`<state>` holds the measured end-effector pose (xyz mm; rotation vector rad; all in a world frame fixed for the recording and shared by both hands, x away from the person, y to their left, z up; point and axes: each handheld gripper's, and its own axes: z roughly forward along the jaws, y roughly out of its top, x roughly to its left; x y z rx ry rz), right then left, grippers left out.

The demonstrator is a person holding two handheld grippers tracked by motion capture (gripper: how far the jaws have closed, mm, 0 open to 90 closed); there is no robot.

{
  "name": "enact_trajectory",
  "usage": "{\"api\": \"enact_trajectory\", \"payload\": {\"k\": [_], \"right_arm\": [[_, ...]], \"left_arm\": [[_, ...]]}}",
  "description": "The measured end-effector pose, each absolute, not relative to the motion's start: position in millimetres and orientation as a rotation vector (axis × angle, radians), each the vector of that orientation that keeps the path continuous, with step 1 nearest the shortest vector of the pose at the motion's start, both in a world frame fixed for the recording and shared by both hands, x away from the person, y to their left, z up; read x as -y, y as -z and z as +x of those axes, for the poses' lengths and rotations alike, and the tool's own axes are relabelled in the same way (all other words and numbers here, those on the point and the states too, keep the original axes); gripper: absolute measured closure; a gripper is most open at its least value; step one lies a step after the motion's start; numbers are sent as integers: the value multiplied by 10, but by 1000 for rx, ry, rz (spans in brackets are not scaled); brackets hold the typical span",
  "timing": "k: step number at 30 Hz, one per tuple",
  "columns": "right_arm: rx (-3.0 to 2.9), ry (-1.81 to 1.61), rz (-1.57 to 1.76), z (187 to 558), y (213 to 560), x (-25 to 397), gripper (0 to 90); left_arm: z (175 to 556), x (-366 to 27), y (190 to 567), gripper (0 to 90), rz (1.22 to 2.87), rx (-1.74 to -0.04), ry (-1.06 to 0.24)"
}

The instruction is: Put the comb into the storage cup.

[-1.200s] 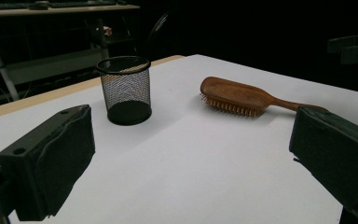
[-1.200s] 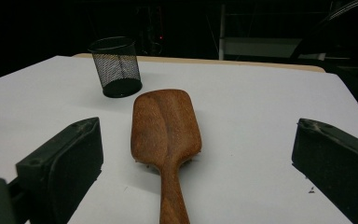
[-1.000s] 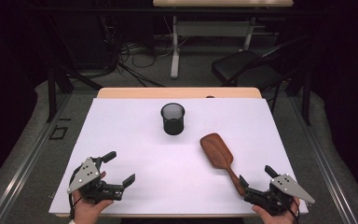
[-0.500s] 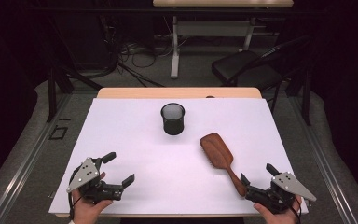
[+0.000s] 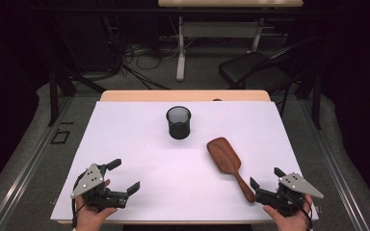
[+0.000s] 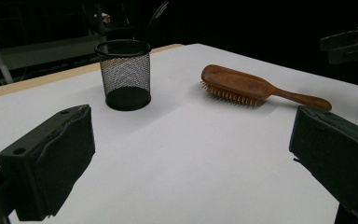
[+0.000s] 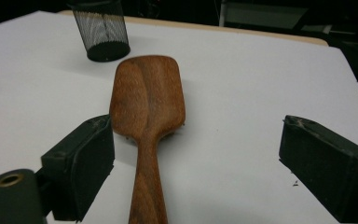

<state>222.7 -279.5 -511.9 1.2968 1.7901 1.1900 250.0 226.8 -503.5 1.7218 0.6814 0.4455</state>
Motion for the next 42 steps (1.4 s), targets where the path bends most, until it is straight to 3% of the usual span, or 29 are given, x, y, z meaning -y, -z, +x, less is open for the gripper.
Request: {"api": "enact_trajectory", "payload": {"k": [42], "right_arm": [[-2074, -1057, 1367, 2492, 5216, 2549, 150]], "left_arm": [[2368, -2275, 5057, 2, 1725, -706, -452]]}}
